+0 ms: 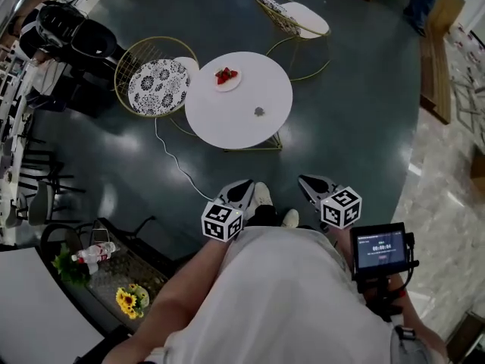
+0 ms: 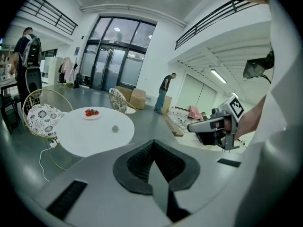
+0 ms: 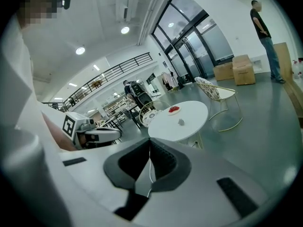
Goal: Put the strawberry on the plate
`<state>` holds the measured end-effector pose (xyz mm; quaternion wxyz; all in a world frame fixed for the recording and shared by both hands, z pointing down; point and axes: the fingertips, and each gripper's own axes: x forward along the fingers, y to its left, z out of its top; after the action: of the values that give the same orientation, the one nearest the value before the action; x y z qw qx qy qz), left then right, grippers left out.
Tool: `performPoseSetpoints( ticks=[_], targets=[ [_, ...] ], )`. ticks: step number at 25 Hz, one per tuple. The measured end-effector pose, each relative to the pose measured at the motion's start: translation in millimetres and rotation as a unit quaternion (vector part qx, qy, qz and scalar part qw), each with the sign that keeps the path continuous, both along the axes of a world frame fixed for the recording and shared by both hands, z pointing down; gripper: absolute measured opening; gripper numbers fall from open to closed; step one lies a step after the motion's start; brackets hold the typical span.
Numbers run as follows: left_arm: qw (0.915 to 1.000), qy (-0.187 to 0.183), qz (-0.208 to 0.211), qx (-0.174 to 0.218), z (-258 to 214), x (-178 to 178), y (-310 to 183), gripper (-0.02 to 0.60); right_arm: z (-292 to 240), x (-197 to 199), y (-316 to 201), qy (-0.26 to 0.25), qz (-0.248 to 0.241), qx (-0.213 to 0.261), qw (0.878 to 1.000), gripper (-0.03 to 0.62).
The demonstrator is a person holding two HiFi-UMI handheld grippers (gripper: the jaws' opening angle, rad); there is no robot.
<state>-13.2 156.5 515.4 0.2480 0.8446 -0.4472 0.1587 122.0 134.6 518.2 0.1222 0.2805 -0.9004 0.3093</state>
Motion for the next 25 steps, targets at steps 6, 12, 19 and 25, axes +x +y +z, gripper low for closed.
performPoseSetpoints(
  ticks=[6,12,19,25],
  targets=[
    [0.9999,0.007,0.013,0.003,3.2,-16.6,-49.4,0.006,5.7,-10.3,-43.0,0.031,-0.004,-0.003,0.999,0.008],
    [0.9995,0.010,0.029,0.005,7.3,-32.5,-95.5,0.006,4.8,-26.5,-90.1,0.048,0.002,0.001,0.999,0.008],
    [0.9990,0.017,0.039,0.010,9.5,-59.8,-126.0,0.006,5.6,-56.6,-125.9,0.066,0.014,0.005,0.998,0.008],
    [0.9993,0.021,0.030,0.010,12.9,-82.5,-143.3,0.006,-5.4,-62.6,-148.5,0.084,0.019,0.012,0.996,0.008]
  ],
)
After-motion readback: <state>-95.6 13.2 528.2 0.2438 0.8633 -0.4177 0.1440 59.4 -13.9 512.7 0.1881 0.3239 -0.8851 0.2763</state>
